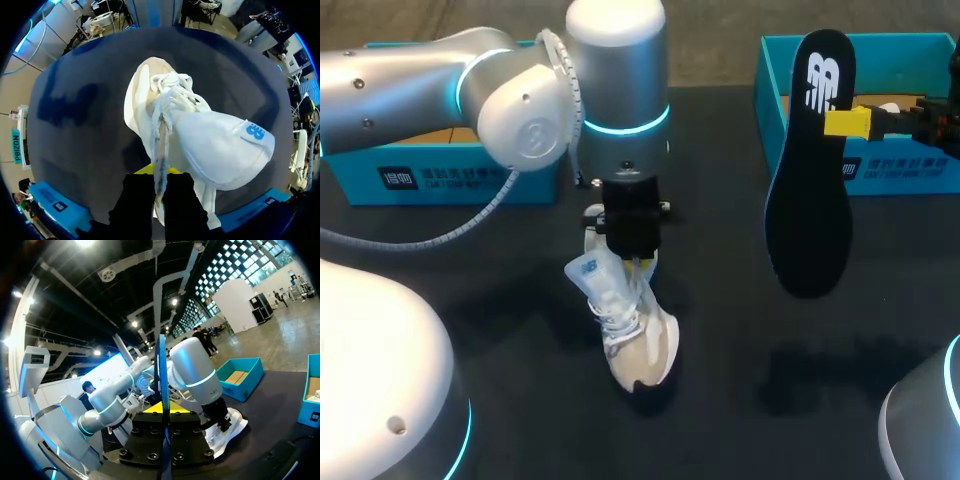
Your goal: Take the shoe out of the shoebox, open the shoe tongue, remove and reinsert the insole, then place the shoe into the shoebox
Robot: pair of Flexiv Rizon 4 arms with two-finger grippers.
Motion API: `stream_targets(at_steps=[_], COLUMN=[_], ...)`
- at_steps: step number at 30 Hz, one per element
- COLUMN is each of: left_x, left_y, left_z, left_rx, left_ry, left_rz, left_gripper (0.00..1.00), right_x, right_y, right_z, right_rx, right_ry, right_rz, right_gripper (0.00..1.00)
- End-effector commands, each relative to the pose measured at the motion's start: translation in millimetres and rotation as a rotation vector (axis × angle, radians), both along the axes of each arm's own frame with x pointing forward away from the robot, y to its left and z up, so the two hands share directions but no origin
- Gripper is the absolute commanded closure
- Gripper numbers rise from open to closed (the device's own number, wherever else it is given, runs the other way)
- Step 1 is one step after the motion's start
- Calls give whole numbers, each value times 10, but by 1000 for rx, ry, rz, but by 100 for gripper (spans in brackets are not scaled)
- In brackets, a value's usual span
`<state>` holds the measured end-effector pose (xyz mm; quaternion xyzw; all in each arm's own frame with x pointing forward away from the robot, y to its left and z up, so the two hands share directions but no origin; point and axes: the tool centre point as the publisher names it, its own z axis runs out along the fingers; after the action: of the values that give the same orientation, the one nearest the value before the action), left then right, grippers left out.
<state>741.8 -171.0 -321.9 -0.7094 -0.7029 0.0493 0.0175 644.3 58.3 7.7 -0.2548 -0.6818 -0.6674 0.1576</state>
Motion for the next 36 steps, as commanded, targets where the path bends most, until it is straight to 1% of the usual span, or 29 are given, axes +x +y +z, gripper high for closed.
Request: stream_targets(at_steps=[1, 7, 14, 25, 36], left_x=[-52, -176, -320, -407, -457], left_y=[-89, -75, -106, -163, -226], left_z=[-5, 24, -11, -202, -289], left_rx=[22, 76, 78, 82, 50], left_ry=[6, 15, 16, 56, 60], left_rz=[-14, -40, -63, -61, -86], left_gripper=[100, 100, 100, 100, 100], right_x=[8, 8, 8, 8, 8], right_y=[12, 12, 12, 12, 12], right_z=[-2, -2, -2, -2, -2], right_rx=[-2, -2, -2, -2, -2], right_ry=[2, 2, 2, 2, 2], right_rz=[0, 0, 0, 0, 0], right_gripper=[100, 100, 100, 100, 100])
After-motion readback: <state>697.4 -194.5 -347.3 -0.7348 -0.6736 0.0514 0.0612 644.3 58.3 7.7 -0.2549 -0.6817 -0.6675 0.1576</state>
